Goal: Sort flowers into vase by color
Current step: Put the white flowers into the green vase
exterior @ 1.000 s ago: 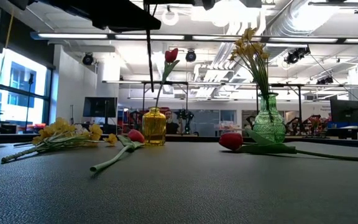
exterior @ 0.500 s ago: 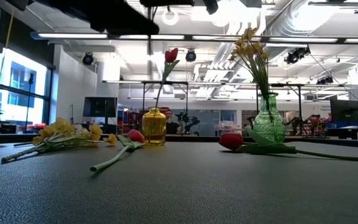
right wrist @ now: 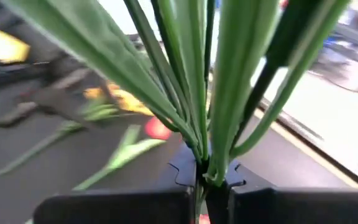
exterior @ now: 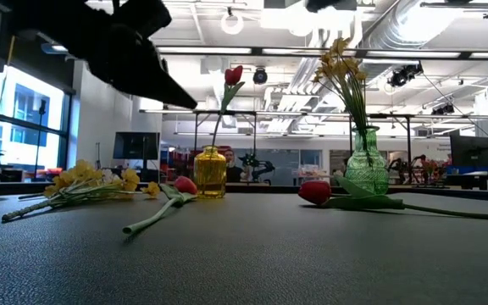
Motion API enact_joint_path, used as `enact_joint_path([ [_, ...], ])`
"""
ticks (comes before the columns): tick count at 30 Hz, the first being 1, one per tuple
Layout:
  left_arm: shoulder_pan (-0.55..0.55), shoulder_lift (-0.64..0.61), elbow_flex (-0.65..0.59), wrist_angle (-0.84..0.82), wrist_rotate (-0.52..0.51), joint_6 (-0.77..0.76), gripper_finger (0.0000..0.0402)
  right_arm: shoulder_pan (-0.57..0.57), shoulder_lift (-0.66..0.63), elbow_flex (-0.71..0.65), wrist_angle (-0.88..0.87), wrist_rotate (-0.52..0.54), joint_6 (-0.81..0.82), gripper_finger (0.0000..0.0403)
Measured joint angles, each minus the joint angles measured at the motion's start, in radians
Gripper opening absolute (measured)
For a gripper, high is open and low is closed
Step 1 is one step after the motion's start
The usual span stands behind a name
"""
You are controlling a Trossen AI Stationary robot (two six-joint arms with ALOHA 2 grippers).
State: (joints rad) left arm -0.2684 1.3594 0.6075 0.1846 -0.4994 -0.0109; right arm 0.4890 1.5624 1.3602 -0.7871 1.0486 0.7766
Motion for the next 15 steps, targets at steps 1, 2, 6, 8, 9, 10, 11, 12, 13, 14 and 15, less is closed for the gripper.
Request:
enact_joint_path([
  [1, 0.000, 0.000, -0.006, 0.000, -0.002, -0.005, 0.0160, 0.003, -0.021, 0.000, -0.090, 0.018, 0.064, 0.0001],
  [2, 0.000, 0.000, -0.010, -0.002, -0.004, -0.006, 0.0160, 0.005, -0.039, 0.000, -0.169, 0.038, 0.125, 0.0000],
  [6, 0.000, 0.000, -0.036, 0.055, -0.003, -0.006, 0.0160, 0.000, -0.103, 0.000, -0.449, 0.150, 0.374, 0.0000],
  [8, 0.000, 0.000, -0.053, 0.112, -0.003, -0.005, 0.0160, -0.011, -0.124, 0.000, -0.588, 0.245, 0.551, 0.0000],
  [9, 0.000, 0.000, -0.058, 0.134, -0.003, -0.005, 0.0160, -0.018, -0.133, 0.000, -0.651, 0.276, 0.625, 0.0000],
  [10, 0.000, 0.000, -0.064, 0.154, -0.003, -0.005, 0.0160, -0.028, -0.139, 0.000, -0.710, 0.293, 0.689, 0.0000],
  [11, 0.000, 0.000, -0.068, 0.165, -0.002, -0.005, 0.0160, -0.043, -0.147, 0.000, -0.761, 0.300, 0.745, 0.0000],
  [12, -0.001, 0.000, -0.069, 0.167, -0.002, -0.005, 0.0160, -0.058, -0.152, 0.000, -0.787, 0.303, 0.789, 0.0000],
  [13, -0.002, 0.000, -0.069, 0.168, -0.001, -0.005, 0.0160, -0.078, -0.159, -0.001, -0.783, 0.304, 0.795, 0.0000],
  [14, -0.002, 0.000, -0.069, 0.168, -0.001, -0.005, 0.0160, -0.098, -0.169, -0.008, -0.767, 0.309, 0.773, 0.0000],
  [15, -0.002, 0.000, -0.069, 0.171, -0.001, -0.004, 0.0160, -0.118, -0.178, -0.016, -0.746, 0.308, 0.744, 0.0000],
])
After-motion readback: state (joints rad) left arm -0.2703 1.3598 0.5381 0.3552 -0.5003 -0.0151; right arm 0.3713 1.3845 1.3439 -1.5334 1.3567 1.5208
